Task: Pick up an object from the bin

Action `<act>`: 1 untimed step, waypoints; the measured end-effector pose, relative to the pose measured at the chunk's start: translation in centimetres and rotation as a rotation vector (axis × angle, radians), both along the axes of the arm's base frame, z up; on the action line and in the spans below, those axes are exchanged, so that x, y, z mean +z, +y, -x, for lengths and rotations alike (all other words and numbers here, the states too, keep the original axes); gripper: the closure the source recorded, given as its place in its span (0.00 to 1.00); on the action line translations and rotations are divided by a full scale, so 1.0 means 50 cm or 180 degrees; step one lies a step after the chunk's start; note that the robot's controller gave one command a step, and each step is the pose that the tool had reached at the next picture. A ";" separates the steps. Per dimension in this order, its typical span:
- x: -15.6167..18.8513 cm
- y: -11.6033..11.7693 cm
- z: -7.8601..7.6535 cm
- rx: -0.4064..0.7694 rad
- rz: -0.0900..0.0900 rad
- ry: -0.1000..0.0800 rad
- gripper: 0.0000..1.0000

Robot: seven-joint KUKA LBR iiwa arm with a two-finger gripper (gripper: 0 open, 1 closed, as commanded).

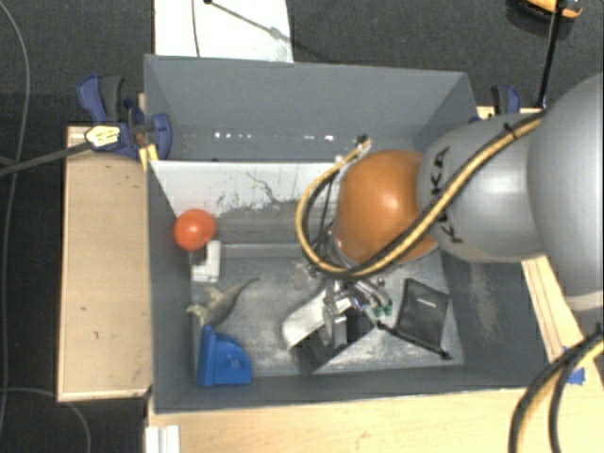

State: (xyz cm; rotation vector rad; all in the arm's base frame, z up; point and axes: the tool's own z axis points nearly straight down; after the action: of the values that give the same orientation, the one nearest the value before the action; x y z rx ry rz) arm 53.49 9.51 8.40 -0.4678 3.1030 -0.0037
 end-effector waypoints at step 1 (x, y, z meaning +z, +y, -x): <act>-0.026 -0.123 0.013 0.0565 -0.0013 -0.0008 1.00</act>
Offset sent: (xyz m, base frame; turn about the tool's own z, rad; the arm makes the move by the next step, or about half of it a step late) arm 0.0000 0.0000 0.0000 0.0000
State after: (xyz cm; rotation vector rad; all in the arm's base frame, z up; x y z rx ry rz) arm 52.85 3.37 7.08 -0.7403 3.0460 0.0025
